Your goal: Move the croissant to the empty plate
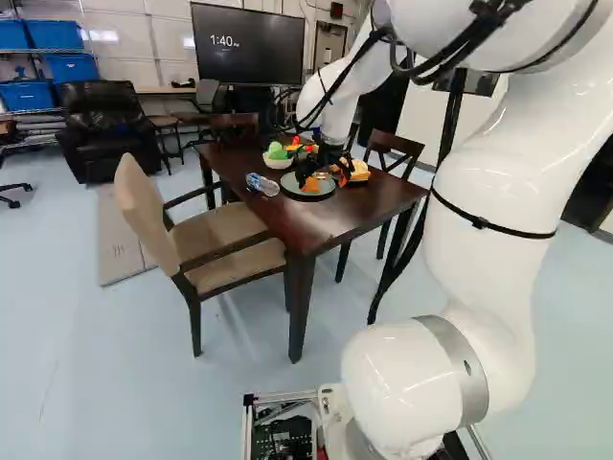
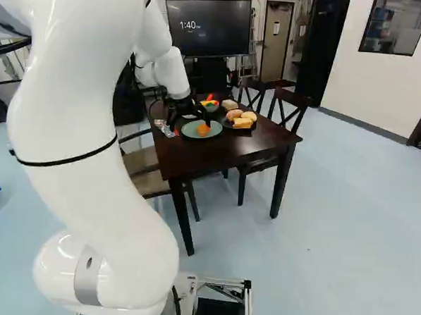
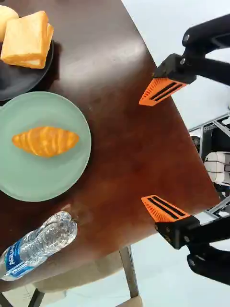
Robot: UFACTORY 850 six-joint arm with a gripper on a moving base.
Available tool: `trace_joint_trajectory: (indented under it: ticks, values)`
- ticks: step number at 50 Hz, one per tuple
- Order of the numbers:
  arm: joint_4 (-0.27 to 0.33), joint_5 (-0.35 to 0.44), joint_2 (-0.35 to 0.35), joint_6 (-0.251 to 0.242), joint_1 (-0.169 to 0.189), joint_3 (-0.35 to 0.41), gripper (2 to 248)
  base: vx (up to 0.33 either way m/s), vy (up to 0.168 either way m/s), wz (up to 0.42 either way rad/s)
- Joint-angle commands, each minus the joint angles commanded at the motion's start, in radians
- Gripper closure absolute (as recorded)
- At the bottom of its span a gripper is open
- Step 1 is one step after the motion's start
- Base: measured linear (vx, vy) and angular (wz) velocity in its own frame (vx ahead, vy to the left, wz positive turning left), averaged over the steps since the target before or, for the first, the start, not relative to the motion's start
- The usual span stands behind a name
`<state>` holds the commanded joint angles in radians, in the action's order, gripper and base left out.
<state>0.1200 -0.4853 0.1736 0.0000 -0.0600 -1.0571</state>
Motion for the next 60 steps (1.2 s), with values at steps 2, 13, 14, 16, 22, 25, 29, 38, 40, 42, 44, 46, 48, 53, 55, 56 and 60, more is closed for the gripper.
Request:
trace_joint_trajectory:
  ticks: [2, 13, 14, 16, 22, 25, 29, 38, 40, 42, 44, 46, 48, 53, 55, 56, 60]
  values:
    - [0.000, 0.009, -0.009, 0.000, 0.000, 0.011, 3, 0.000, 0.000, 0.000]
    - [0.000, 0.053, -0.062, 0.000, -0.003, 0.069, 3, 0.000, 0.000, 0.000]
    - [0.000, 0.055, -0.067, 0.000, -0.003, 0.075, 3, 0.000, 0.000, 0.000]
    - [0.000, 0.057, -0.076, 0.000, -0.003, 0.085, 3, 0.000, 0.000, 0.000]
    - [0.000, 0.057, -0.106, 0.000, -0.003, 0.117, 3, 0.000, 0.000, 0.000]
    - [0.000, 0.057, -0.121, 0.000, -0.003, 0.133, 3, 0.000, 0.000, 0.000]
    - [0.000, 0.057, -0.142, 0.000, -0.001, 0.155, 3, 0.000, 0.000, 0.000]
    - [0.000, 0.057, -0.184, 0.000, 0.007, 0.198, 3, 0.000, 0.000, 0.000]
    - [0.000, 0.057, -0.192, 0.000, 0.009, 0.207, 3, 0.000, 0.000, 0.000]
    - [0.000, 0.057, -0.200, 0.000, 0.011, 0.215, 3, 0.000, 0.000, 0.000]
    - [0.000, 0.057, -0.208, 0.000, 0.013, 0.222, 3, 0.000, 0.000, 0.000]
    - [0.000, 0.057, -0.214, 0.000, 0.016, 0.229, 3, 0.000, 0.000, 0.000]
    - [0.000, 0.057, -0.221, 0.000, 0.018, 0.235, 3, 0.000, 0.000, 0.000]
    - [0.000, 0.057, -0.236, 0.000, 0.024, 0.250, 3, 0.000, 0.000, 0.000]
    - [0.000, 0.057, -0.243, 0.000, 0.027, 0.257, 3, 0.000, 0.000, 0.000]
    - [0.000, 0.057, -0.246, 0.000, 0.028, 0.259, 3, 0.000, 0.000, 0.000]
    - [0.000, 0.057, -0.258, 0.000, 0.033, 0.272, 3, 0.000, 0.000, 0.000]
